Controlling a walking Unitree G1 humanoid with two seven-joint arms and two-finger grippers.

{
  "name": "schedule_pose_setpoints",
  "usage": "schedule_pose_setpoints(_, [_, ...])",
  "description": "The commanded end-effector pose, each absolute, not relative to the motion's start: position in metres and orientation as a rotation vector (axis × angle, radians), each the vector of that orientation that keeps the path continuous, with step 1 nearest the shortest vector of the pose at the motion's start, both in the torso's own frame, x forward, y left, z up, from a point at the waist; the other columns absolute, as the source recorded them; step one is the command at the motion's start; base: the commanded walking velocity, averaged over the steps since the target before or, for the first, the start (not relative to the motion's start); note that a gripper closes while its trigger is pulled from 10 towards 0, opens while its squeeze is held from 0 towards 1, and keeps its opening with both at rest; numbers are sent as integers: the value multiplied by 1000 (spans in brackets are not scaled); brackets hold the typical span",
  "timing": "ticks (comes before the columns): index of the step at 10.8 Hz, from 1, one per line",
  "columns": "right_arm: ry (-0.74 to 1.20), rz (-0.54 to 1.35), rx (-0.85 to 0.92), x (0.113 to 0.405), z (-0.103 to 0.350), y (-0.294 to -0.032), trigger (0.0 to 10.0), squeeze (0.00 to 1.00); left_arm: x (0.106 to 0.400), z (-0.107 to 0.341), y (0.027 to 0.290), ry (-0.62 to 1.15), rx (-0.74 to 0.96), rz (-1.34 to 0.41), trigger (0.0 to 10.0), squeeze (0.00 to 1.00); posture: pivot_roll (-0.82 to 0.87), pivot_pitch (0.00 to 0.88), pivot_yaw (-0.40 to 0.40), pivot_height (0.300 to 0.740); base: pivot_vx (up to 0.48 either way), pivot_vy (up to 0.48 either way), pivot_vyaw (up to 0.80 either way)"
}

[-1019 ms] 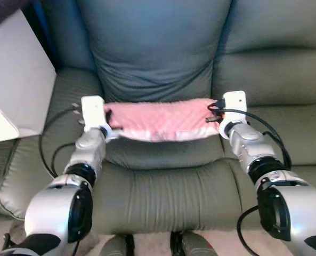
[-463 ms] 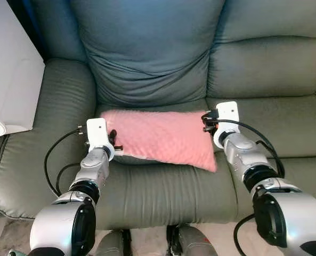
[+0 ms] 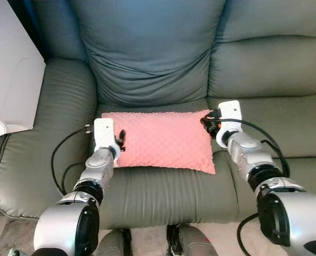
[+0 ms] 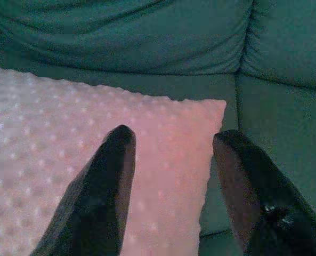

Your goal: Move the pillow to the sofa

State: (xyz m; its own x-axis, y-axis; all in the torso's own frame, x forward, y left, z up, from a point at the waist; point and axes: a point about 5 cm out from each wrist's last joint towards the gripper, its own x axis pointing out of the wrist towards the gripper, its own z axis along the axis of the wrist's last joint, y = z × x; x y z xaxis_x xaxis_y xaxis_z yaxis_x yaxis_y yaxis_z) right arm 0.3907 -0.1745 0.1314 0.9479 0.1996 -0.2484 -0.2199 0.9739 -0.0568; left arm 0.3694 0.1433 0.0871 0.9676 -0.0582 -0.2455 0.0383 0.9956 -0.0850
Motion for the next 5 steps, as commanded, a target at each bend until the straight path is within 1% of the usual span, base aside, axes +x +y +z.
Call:
schedule_pose_setpoints(1, [254,212,-65,388,128,-179,10000,1000,366,83,144,253,-84,-58,10000,1000,-144,278,13,740,0,0,0])
schedule_pose_setpoints(3, [257,216,-2,389,132,-183,10000,1000,372,95,146,195,-140,-72,10000,1000,-133,245,16,740,0,0,0])
schedule_pose_setpoints(5, [281,199,67,389,132,-189,10000,1000,373,99,159,198,-147,-64,10000,1000,-122,211,20,740,0,0,0])
